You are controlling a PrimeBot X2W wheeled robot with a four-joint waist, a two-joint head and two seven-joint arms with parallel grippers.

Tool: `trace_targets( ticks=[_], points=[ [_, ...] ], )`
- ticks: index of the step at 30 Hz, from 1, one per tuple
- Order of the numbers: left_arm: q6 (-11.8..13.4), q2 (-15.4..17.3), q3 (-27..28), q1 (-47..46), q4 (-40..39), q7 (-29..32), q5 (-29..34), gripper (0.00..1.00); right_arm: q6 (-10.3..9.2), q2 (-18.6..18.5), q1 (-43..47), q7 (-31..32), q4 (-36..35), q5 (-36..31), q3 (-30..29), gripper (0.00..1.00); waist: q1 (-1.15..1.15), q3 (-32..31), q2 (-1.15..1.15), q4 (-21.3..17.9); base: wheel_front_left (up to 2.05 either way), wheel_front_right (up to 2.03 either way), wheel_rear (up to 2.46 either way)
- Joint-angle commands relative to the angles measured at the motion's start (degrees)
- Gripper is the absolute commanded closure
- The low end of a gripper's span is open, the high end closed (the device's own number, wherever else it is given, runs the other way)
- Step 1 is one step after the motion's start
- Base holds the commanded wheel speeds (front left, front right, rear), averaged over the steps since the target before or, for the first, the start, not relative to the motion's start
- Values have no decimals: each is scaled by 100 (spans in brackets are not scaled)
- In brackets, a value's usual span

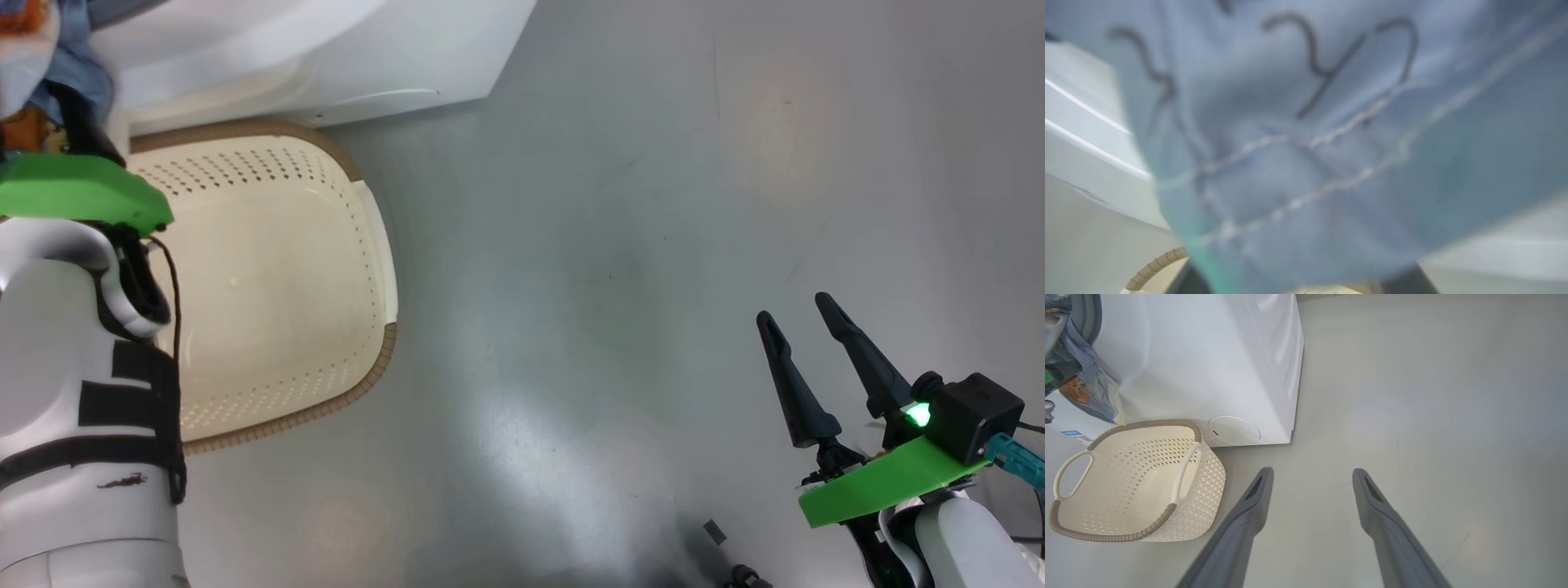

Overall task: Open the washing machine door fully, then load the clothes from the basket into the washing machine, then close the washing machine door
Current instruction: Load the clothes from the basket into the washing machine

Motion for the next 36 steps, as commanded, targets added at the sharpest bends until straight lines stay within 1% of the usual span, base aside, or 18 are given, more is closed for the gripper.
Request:
trace_targets(
  ticks=[1,5,6,7,8,10,11,12,13,14,23,29,36],
  points=[
    [-28,194,145,-170,-185,-36,70,0,9,-91,105,-27,-124,-41,66,0,0,42,0,-29,0,0,0],
    [-45,173,233,-306,-346,-36,181,0,9,-91,112,-27,-142,-40,46,0,0,104,0,-46,0,0,0],
    [-53,167,251,-337,-386,-36,205,4,9,-90,109,-27,-144,-40,42,0,0,120,0,-47,0,0,0],
    [-59,161,265,-364,-436,-36,237,31,9,-88,105,-27,-146,-40,40,0,0,134,0,-47,0,0,0],
    [-62,155,280,-380,-484,-36,267,52,9,-84,98,-27,-146,-42,39,0,0,144,0,-47,0,0,0],
    [-72,141,310,-381,-555,-36,306,68,9,-70,88,-27,-140,-46,40,0,0,154,0,-46,0,0,0],
    [-79,134,322,-371,-592,-36,324,72,9,-60,83,-27,-135,-46,40,0,0,155,0,-43,0,0,0],
    [-91,127,334,-356,-621,-36,338,80,9,-49,80,-27,-129,-46,38,0,0,156,0,-39,0,0,0],
    [-107,122,347,-342,-642,-36,349,93,9,-37,77,-27,-123,-46,37,0,0,157,0,-32,0,0,0],
    [-120,116,366,-324,-668,-36,352,100,9,-25,74,-27,-117,-46,36,0,0,156,0,-22,0,0,0],
    [-196,76,521,60,-1086,-36,163,100,9,44,12,-27,-72,-23,67,0,0,89,0,128,0,0,0],
    [-192,74,162,364,-1403,-36,-268,100,9,65,-6,-27,-29,-12,93,0,0,7,0,200,0,0,0],
    [-90,73,-339,661,-1864,-36,-587,100,9,107,-18,-27,22,1,138,0,0,-93,0,208,0,0,0]
  ],
)
